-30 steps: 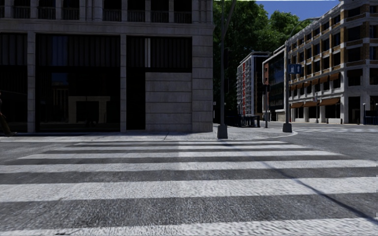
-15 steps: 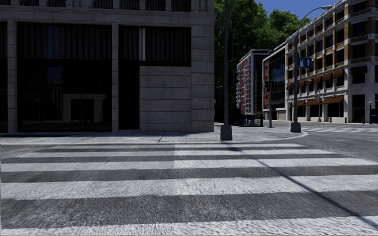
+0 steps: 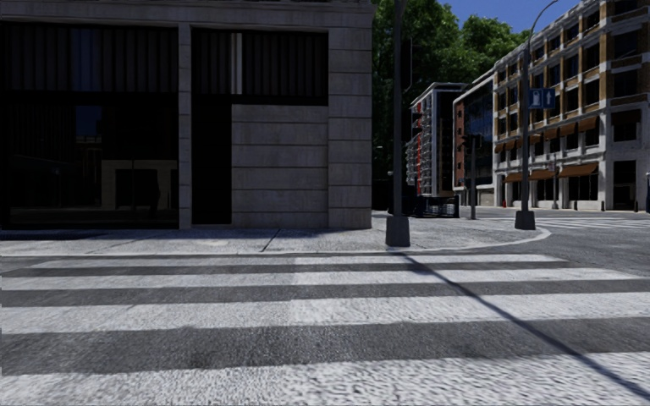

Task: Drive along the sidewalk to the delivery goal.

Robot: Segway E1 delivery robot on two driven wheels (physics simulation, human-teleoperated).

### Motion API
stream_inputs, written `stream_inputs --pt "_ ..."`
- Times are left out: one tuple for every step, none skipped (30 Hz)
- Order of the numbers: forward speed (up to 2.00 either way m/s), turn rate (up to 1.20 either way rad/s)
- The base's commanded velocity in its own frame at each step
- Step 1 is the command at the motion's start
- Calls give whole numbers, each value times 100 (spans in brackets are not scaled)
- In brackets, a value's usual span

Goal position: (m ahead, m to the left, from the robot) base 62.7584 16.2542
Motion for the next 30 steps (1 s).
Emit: stream_inputs --pt "146 0" --pt "146 0" --pt "146 0" --pt "146 0" --pt "151 0" --pt "159 0" --pt "200 0" --pt "200 0" --pt "200 0" --pt "200 0" --pt "200 0" --pt "200 0" --pt "200 0" --pt "200 0" --pt "200 0" --pt "200 0" --pt "200 0" --pt "200 0" --pt "200 0" --pt "200 0" --pt "200 0" --pt "200 0" --pt "200 0" --pt "199 0" --pt "190 0" --pt "190 0" --pt "181 0" --pt "169 0" --pt "165 0" --pt "164 0"
